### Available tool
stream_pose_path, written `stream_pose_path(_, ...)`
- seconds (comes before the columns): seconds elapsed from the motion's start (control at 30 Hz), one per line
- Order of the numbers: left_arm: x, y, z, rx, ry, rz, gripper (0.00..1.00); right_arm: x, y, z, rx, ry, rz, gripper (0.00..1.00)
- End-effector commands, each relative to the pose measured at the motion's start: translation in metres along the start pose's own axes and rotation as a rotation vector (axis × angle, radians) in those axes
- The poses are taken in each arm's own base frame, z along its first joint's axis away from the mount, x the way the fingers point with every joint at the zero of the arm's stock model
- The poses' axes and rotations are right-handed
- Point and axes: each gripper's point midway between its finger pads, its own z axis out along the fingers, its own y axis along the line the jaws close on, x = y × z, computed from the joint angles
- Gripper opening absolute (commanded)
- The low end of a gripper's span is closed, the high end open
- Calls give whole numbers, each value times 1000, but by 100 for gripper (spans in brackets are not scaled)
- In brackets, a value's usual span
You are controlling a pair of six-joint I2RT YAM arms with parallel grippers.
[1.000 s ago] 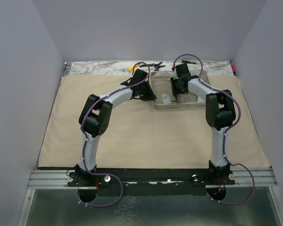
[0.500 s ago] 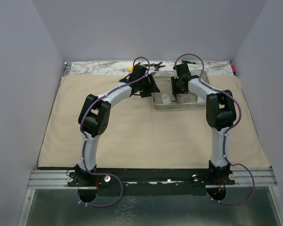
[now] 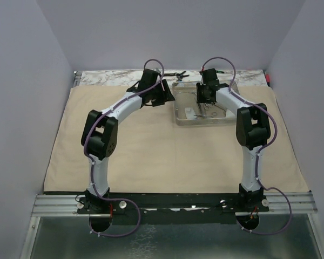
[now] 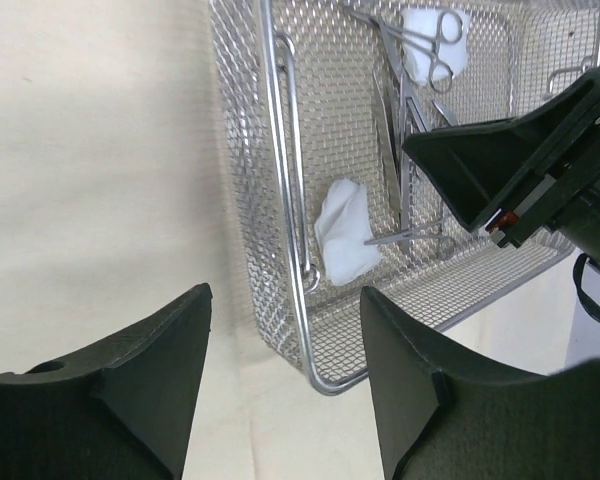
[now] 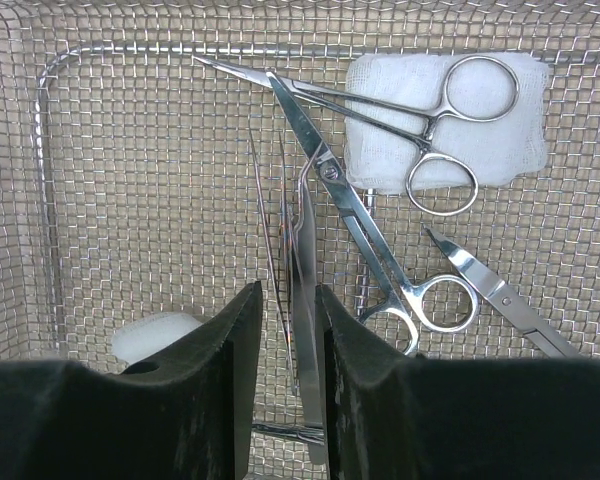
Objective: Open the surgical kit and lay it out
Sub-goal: Adjust the medical item in the container, then pick up the medical item from the container.
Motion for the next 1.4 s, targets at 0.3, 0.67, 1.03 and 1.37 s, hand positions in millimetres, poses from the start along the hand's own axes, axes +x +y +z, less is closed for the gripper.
stream_pose_path(0.3, -35, 45, -42, -109, -113, 34, 60, 5, -4, 22, 44, 24, 18, 27)
stream_pose_path(0.67, -40, 60, -47, -138, -113, 33, 60, -7, -1, 18, 33, -2, 27, 2)
stream_pose_path(1.03, -53, 58, -53, -134, -135, 50, 60, -64, 6, -39, -2, -153, 28, 1)
stream_pose_path(1.37, -59, 44, -58, -85, -137, 85, 60, -85, 33, -86, -158, -202, 30, 1)
